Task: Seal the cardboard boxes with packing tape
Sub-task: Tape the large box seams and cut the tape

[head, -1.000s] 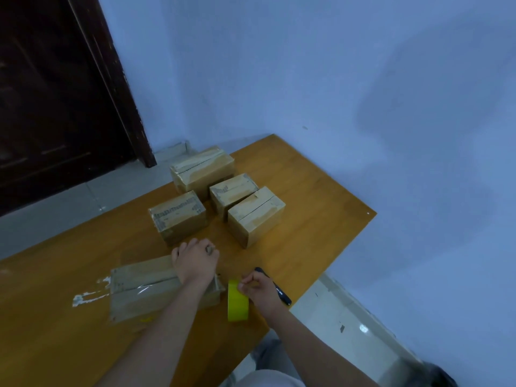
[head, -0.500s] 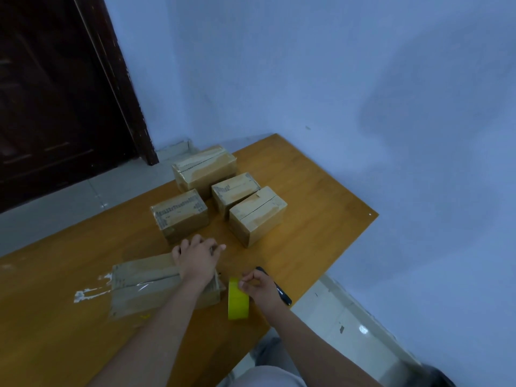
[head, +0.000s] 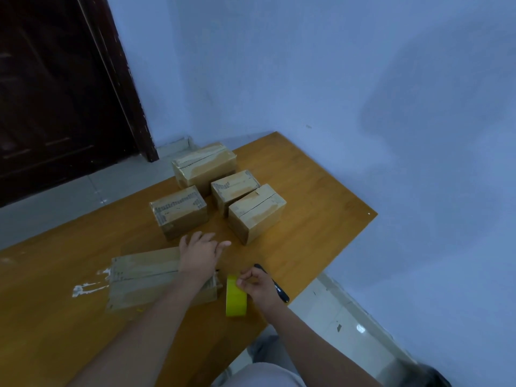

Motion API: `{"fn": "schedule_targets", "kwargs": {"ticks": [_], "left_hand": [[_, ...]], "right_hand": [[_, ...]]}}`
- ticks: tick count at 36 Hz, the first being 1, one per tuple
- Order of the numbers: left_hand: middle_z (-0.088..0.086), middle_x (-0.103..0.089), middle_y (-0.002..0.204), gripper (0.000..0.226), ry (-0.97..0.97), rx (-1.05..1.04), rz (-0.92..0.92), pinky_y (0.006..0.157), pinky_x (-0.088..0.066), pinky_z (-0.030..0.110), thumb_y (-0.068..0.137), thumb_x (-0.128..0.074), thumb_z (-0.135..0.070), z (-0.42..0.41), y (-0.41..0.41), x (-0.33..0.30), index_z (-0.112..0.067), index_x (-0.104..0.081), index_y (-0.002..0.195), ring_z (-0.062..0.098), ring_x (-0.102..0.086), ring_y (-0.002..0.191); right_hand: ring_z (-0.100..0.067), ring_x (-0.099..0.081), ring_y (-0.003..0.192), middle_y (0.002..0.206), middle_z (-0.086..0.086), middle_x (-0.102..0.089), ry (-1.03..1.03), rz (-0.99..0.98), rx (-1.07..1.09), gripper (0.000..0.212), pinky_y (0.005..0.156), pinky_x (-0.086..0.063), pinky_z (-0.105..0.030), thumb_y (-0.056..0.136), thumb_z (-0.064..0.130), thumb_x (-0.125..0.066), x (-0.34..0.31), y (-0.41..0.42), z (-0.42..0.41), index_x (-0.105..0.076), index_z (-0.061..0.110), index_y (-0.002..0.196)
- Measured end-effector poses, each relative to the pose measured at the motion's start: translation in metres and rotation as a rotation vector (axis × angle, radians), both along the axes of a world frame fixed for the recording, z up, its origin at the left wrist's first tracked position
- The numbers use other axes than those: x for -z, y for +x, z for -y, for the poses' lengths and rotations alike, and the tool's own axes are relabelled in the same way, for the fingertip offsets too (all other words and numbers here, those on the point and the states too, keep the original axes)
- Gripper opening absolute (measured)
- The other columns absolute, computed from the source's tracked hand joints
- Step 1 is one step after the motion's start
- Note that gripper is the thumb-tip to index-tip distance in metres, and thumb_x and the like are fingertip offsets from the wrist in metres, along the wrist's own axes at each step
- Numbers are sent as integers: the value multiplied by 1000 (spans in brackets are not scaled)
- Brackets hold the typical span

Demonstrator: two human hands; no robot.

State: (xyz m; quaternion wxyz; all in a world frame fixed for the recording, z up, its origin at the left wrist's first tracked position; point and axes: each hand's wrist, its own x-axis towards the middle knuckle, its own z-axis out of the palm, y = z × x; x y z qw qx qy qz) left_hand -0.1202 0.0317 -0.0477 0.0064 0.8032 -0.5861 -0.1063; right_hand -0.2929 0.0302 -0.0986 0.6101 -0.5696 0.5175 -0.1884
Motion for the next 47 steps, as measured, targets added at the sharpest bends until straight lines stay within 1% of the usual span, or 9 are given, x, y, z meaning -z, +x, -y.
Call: {"fn": "schedule_targets", "kwargs": {"ticks": [4,9,13,21,25,31,35,40,47], "left_hand": [[-2,-56,135,70,-199,41,-160,113,-15,46,92,-24,-63,-1,8,12,-18,-77,91,19,-41,131],[3,-66,100,65,-688,133,-369,81,-40,38,98,-27,-56,-9,12,15,-13,-73,85,18,-53,98],[-1,-61,89,47,-611,195,-384,68,-50,40,96,-38,-42,-24,8,14,-10,-70,85,15,-50,85],[-3,-35,141,51,-147,313,-480,107,-28,43,71,-35,-50,-76,14,1,-31,-69,103,20,-23,130],[-8,-18,154,55,-14,396,-406,111,-26,45,69,-39,-53,-83,12,-7,-30,-66,111,21,-2,141],[-4,-28,148,52,-151,362,-357,106,-35,44,75,-44,-47,-86,5,-1,-38,-52,126,25,-14,140],[0,-42,135,55,-254,331,-253,97,-45,39,78,-51,-42,-82,5,2,-27,-50,131,21,-29,130],[0,-57,110,33,-361,328,-94,78,-57,38,63,-79,-28,-74,5,9,-19,-67,92,20,-41,109],[1,-61,99,23,-449,270,-26,71,-54,41,60,-84,-26,-70,-6,7,-24,-61,64,26,-52,93]], "right_hand": [[-20,-53,108,111,-1,-57,13,5,-5,10,100,-43,-46,85,19,-67,-3,0,0,-58,15,82],[-19,-53,107,109,0,-56,54,14,18,13,100,-43,-44,86,15,-67,-5,1,2,-56,17,78],[-19,-54,102,105,0,-57,76,45,29,16,97,-44,-43,86,15,-66,-7,1,1,-55,16,76],[-18,-57,91,90,1,-60,42,91,41,19,91,-45,-40,86,12,-67,-7,-1,0,-56,17,71],[-18,-55,86,85,1,-59,63,103,51,19,84,-45,-40,88,13,-65,-8,0,2,-56,17,72],[-15,-55,81,81,1,-59,77,111,45,16,76,-44,-32,88,10,-63,-11,0,2,-57,13,74],[-18,-56,83,84,-1,-60,91,121,43,12,75,-45,-34,88,11,-63,-11,-1,1,-57,11,77],[-17,-55,83,84,-1,-59,92,126,50,13,74,-45,-33,88,11,-63,-13,0,0,-57,12,77],[-15,-56,84,87,1,-60,90,104,36,12,74,-46,-30,88,14,-64,-16,-2,-2,-57,13,78]]}}
